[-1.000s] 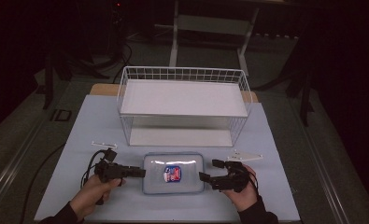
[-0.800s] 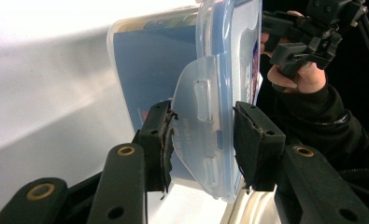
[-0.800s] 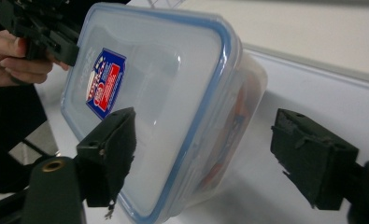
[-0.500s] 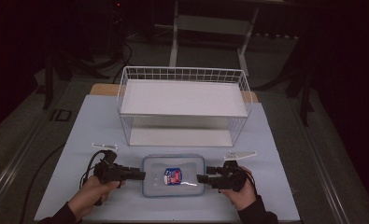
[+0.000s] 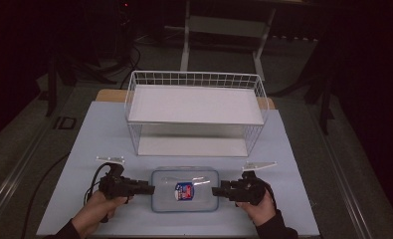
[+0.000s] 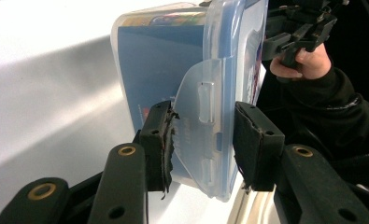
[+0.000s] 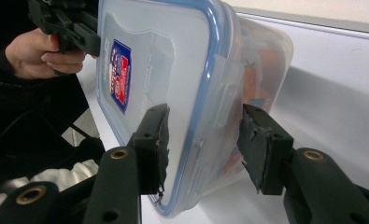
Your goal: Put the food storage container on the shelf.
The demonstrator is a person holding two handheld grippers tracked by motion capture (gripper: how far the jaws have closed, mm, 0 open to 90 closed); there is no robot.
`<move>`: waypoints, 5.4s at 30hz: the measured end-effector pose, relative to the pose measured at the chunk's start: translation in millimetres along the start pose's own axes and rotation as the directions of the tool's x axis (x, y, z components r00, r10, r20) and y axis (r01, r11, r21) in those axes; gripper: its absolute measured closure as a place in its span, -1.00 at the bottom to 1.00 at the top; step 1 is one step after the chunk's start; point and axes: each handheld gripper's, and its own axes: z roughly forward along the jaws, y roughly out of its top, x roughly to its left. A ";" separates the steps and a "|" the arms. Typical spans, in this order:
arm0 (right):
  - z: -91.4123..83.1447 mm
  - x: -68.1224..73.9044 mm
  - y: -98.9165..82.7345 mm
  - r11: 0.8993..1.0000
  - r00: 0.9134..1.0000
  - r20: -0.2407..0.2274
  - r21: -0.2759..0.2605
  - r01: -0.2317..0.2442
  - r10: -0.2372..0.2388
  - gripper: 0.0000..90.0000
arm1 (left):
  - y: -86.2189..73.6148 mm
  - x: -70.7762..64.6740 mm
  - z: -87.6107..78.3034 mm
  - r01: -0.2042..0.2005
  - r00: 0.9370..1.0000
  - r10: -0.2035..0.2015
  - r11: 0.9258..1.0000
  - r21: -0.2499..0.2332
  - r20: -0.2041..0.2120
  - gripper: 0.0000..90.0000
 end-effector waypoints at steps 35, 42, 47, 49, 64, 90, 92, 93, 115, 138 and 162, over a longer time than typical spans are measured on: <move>-24.5 -10.4 40.2 0.995 0.998 0.063 -0.104 0.002 0.004 0.20 | 45.9 -12.7 9.5 -0.065 0.995 0.053 0.986 -0.150 -0.085 0.28; -20.4 -22.3 45.5 0.993 0.997 0.076 -0.118 -0.019 0.028 0.20 | 54.5 -1.8 16.7 -0.049 0.994 0.031 0.984 -0.172 -0.101 0.26; -17.9 -32.1 48.4 0.991 0.997 0.082 -0.131 -0.006 0.017 0.20 | 59.6 3.2 22.7 -0.052 0.992 0.030 0.981 -0.186 -0.120 0.26; -16.5 -35.8 48.9 0.991 0.996 0.088 -0.133 0.008 0.003 0.19 | 61.9 5.4 26.3 -0.056 0.991 0.030 0.980 -0.192 -0.134 0.25; -15.5 -60.0 56.7 0.986 0.991 0.132 -0.163 0.030 -0.008 0.18 | 71.2 11.1 49.4 -0.139 0.971 0.081 0.956 -0.258 -0.223 0.19; -4.2 -86.6 65.6 0.963 0.980 0.197 -0.253 0.090 -0.040 0.09 | 78.3 28.7 71.3 -0.205 0.949 0.098 0.914 -0.350 -0.300 0.09; -2.2 -83.0 67.6 0.964 0.971 0.233 -0.240 0.110 -0.053 0.16 | 78.1 30.8 72.8 -0.213 0.944 0.095 0.906 -0.366 -0.315 0.06; -0.9 -82.3 68.6 0.967 0.966 0.250 -0.227 0.118 -0.059 0.15 | 78.5 31.8 73.1 -0.211 0.942 0.088 0.906 -0.368 -0.324 0.05; 8.0 -67.6 68.0 0.961 0.933 0.360 -0.250 0.120 -0.022 -0.01 | 75.4 20.5 76.0 -0.255 0.912 0.110 0.906 -0.337 -0.395 -0.08; 25.8 -23.4 43.1 0.958 0.931 0.340 -0.193 0.211 -0.136 0.09 | 47.2 -20.1 36.2 -0.328 0.916 0.217 0.890 -0.317 -0.338 -0.98; 75.9 -25.9 57.0 0.973 0.915 0.368 -0.090 0.214 -0.167 1.00 | 17.3 -24.8 27.8 -0.428 0.864 0.305 0.864 -0.266 -0.400 -0.98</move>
